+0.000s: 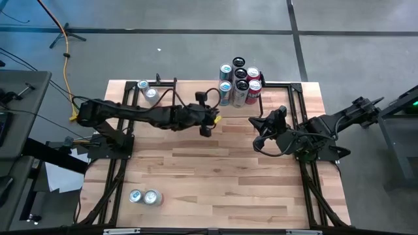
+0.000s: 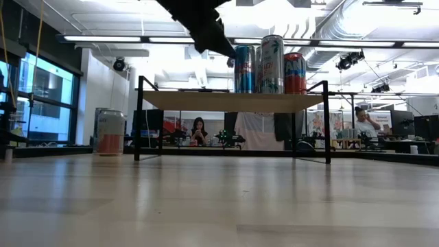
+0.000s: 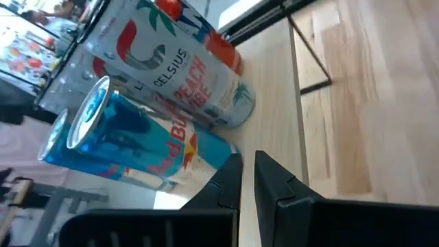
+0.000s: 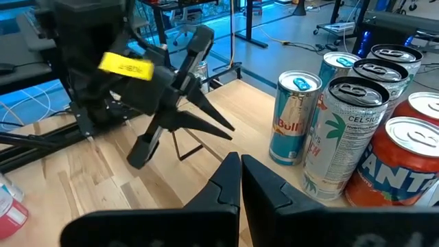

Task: Place canned beverage on shelf
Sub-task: Put the top right blue soda can on the shelf aligned with the blue soda can

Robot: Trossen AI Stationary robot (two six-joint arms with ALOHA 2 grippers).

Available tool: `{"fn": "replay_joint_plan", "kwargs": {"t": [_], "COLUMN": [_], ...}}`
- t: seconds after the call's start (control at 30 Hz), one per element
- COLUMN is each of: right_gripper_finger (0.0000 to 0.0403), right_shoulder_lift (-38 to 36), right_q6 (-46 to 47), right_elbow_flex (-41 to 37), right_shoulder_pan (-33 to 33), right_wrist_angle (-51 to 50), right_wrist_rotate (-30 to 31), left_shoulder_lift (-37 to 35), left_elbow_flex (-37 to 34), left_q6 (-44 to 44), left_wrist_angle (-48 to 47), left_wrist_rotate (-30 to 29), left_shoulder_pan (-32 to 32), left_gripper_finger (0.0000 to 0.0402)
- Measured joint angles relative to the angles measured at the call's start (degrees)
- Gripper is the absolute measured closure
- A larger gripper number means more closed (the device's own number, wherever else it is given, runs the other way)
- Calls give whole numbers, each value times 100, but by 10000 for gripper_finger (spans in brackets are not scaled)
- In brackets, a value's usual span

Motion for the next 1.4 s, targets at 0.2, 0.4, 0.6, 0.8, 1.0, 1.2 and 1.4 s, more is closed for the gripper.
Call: {"fn": "replay_joint_plan", "kwargs": {"t": [0.2,0.4,0.6,0.8,1.0,1.2,1.4], "right_gripper_finger": [403,403,403,403,403,403,403], "right_shoulder_lift": [0,0,0,0,0,0,0], "right_q6": [55,151,153,153,170,170,274], "right_elbow_flex": [0,0,0,0,0,0,0], "right_shoulder_pan": [0,0,0,0,0,0,0], "right_wrist_angle": [2,2,76,130,149,236,273], "right_wrist_rotate": [1,28,31,66,98,99,99], "left_shoulder_lift": [-2,43,98,192,389,494,494], "left_elbow_flex": [0,0,-2,-7,-2,-2,-2], "left_q6": [-223,-220,-236,-192,160,212,228], "left_wrist_angle": [103,79,62,26,104,206,299], "left_wrist_rotate": [551,811,1091,1089,1070,934,943], "left_shoulder_pan": [225,346,433,435,479,655,867], "left_gripper_finger": [401,401,401,401,402,401,401]}}
